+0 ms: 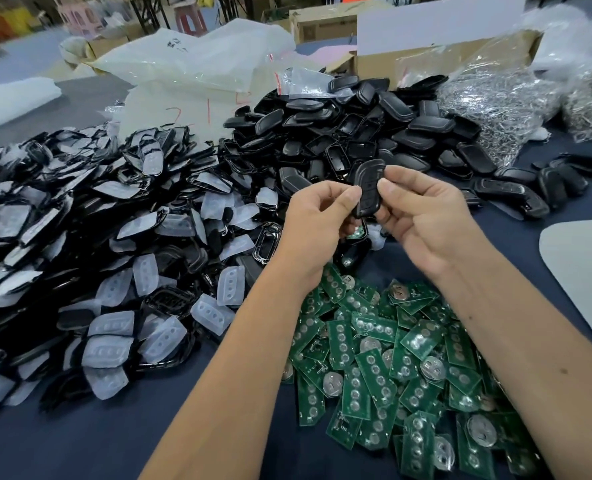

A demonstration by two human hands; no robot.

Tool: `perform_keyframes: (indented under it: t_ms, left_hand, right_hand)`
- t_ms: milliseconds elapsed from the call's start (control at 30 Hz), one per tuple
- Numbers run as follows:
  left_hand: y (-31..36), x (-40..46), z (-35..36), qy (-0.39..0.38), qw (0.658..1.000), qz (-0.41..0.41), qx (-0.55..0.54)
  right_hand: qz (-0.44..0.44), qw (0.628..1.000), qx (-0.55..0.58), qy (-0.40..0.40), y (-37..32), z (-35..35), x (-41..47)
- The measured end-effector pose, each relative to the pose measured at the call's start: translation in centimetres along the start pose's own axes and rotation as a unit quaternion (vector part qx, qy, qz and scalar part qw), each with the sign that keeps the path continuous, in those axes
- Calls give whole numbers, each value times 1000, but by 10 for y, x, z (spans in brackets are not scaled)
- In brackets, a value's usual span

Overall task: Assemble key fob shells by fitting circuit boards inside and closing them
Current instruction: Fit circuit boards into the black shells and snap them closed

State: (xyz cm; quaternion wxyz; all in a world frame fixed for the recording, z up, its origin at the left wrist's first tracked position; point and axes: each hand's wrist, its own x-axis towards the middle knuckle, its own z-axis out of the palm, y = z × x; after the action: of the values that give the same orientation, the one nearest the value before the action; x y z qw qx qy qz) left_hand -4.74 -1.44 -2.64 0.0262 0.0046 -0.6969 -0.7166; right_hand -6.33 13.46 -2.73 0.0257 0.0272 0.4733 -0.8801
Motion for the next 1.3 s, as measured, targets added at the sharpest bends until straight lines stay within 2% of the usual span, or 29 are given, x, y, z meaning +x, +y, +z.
perform_keyframes:
  t_ms: [200, 367, 433, 500, 600, 700, 833, 900, 967, 1067, 1133, 1233, 1267, 1300]
  left_hand:
    - [1, 1, 0, 8, 998, 21, 53]
    - [2, 0, -8, -11, 996, 40, 75]
    - [2, 0, -10, 9, 998, 26, 58]
    - [4, 0, -12, 37, 999, -23, 1]
    - [7, 2, -17, 18, 990, -108, -95]
    - [9, 1, -20, 5, 989, -105, -103]
    - [16, 1, -23, 32, 989, -106, -103]
    - [18, 2, -25, 78, 993, -69, -56]
    - [19, 3, -32, 172, 984, 8, 38]
    - [26, 4, -53, 319, 933, 111, 121]
    - [31, 4, -70, 391, 899, 147, 128]
    - [39, 2, -96, 494, 843, 180, 111]
    - [41, 1, -105, 526, 825, 187, 92]
    - [43, 1, -114, 555, 806, 193, 73]
  right_hand:
    - [-43, 999, -10, 1, 4, 0, -2]
    - [-137, 983, -125, -1, 4, -3, -4]
    - [-184, 965, -186, -18, 3, -4, -5]
    - [-231, 936, -264, -39, 2, -3, -5]
    - [-262, 901, -335, -86, 4, -2, -7]
    - [-291, 868, -391, -99, 8, -3, -10]
    - [-288, 864, -408, -67, 8, 4, -13]
    - [-284, 860, -421, -48, 6, 12, -10]
    - [-268, 849, -452, -54, 6, 29, -1]
    - [-261, 823, -495, -96, 12, 63, 9]
    - [-281, 785, -534, -142, 20, 88, 15]
    - [-260, 685, -640, -231, 33, 118, 19]
    - [-260, 665, -658, -239, 38, 127, 18]
    - [-259, 664, -662, -233, 43, 136, 17]
